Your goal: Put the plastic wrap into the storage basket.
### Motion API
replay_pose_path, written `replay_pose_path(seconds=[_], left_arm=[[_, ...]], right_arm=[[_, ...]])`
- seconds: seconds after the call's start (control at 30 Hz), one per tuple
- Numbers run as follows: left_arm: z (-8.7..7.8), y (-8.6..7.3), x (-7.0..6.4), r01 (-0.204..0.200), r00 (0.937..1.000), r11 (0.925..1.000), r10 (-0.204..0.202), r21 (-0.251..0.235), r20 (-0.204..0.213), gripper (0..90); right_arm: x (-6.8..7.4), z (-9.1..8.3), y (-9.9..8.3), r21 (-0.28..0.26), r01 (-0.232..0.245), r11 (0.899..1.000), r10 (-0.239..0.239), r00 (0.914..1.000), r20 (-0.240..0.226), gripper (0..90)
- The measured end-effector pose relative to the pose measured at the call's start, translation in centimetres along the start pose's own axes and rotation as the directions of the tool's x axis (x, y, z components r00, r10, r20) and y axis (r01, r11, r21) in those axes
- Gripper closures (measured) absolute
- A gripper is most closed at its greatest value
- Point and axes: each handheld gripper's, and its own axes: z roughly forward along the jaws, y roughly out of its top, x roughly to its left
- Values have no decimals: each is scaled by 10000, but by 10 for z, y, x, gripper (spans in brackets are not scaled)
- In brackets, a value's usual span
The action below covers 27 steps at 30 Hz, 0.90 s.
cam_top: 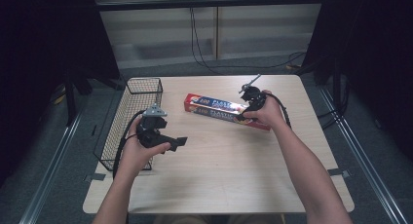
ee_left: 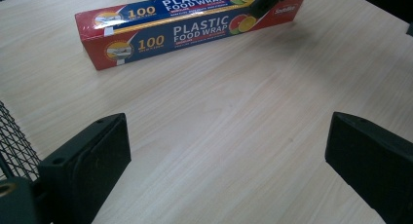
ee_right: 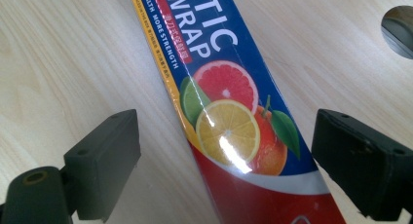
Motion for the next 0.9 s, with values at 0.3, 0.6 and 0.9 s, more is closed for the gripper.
replay_pose_path(seconds=[0.3, 0.6, 0.9], left_arm=[[1, -1, 0, 23, 10000, 10000, -23, -25, 50, 26], [2, -2, -1, 44, 10000, 10000, -44, 78, 68, 27], [3, -1, -3, -45, 9999, 10000, 45, 47, 140, 30]], right_arm=[[0, 16, 3, 623, 325, 9975, -335, 9993, 156, 144], [3, 19, 1, 1177, 114, 9930, -107, 9999, -62, 259], [17, 16, -5, 1283, 306, 9913, -252, 9987, -436, 300]])
